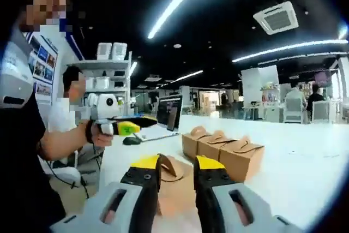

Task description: Pick up one paper box from the group, open the paper box, and remove the item inside

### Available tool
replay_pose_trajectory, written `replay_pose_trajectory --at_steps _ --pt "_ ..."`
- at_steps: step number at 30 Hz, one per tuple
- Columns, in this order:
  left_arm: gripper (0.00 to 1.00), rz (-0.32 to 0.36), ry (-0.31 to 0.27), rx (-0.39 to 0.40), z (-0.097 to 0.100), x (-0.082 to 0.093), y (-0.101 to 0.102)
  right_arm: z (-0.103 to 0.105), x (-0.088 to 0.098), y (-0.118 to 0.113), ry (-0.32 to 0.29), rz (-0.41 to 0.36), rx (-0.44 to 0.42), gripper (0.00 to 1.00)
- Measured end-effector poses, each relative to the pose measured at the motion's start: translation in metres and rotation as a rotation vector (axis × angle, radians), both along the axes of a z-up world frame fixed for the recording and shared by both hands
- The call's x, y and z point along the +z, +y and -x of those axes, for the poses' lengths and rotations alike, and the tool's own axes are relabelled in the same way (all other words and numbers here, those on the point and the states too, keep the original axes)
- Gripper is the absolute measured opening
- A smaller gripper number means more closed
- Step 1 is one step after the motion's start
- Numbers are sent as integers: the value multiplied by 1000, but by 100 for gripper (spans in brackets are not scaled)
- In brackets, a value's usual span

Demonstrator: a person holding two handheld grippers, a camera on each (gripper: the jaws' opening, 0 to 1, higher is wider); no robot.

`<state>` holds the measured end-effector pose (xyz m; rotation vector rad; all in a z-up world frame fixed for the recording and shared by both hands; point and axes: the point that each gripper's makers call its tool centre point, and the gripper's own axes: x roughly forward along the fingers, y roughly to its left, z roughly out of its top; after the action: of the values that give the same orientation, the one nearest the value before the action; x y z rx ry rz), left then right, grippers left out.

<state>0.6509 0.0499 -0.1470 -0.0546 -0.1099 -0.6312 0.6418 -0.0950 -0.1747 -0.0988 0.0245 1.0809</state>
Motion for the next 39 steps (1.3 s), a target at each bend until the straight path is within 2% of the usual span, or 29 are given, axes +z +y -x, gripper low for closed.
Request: replay_pose_trajectory --at_steps 2,4,6,7,9,11,13,14,15,17,19,22,23,25,27,28,30,32,35,37,38,39 --pt "38 45 -47 48 16 3 1 6 -5 6 -36 52 22 27" --pt "36 48 -44 83 28 -5 -1 7 -12 13 -29 57 31 27" --pt "36 -16 -5 146 31 -20 1 4 -21 19 3 54 35 27" --pt "36 -66 19 176 31 -28 1 2 -26 21 20 56 22 27" --pt "36 -171 54 216 31 -40 3 -2 -30 23 18 62 4 27" --pt "36 -207 46 196 35 -39 -3 -5 -35 27 26 57 -1 27" --pt "37 -215 -24 173 40 -27 -10 -2 -40 34 36 57 10 27" --pt "36 -198 -71 169 43 -18 -13 -1 -41 37 32 63 15 27" --pt "35 -182 -78 166 45 -14 -16 1 -41 39 23 73 20 26" --pt "35 -171 -55 157 45 -14 -23 5 -41 41 5 84 27 26" --pt "35 -205 -33 143 43 -20 -30 5 -41 40 4 95 18 24" --pt "35 -268 -35 135 40 -26 -38 4 -42 38 4 103 5 18" --pt "35 -267 -40 135 41 -25 -40 2 -43 37 9 105 -1 16" --pt "33 -204 -113 97 47 -10 -50 -3 -44 33 22 102 -18 13" --pt "29 -189 -87 77 49 -11 -54 -4 -52 33 44 121 -22 9" --pt "29 -219 -71 71 48 -17 -57 -3 -57 33 51 143 -20 8" --pt "29 -329 -49 94 45 -28 -56 0 -57 36 53 127 2 3" --pt "29 -434 -65 125 41 -34 -52 1 -56 36 49 125 1 3" --pt "29 -518 -51 173 35 -38 -44 0 -56 37 46 139 4 3" --pt "27 -521 -56 170 34 -35 -46 -1 -56 38 56 141 5 3" --pt "23 -476 -89 142 35 -28 -53 -2 -57 40 62 138 5 3" --pt "17 -469 -88 147 35 -25 -53 -2 -56 42 56 147 1 3"
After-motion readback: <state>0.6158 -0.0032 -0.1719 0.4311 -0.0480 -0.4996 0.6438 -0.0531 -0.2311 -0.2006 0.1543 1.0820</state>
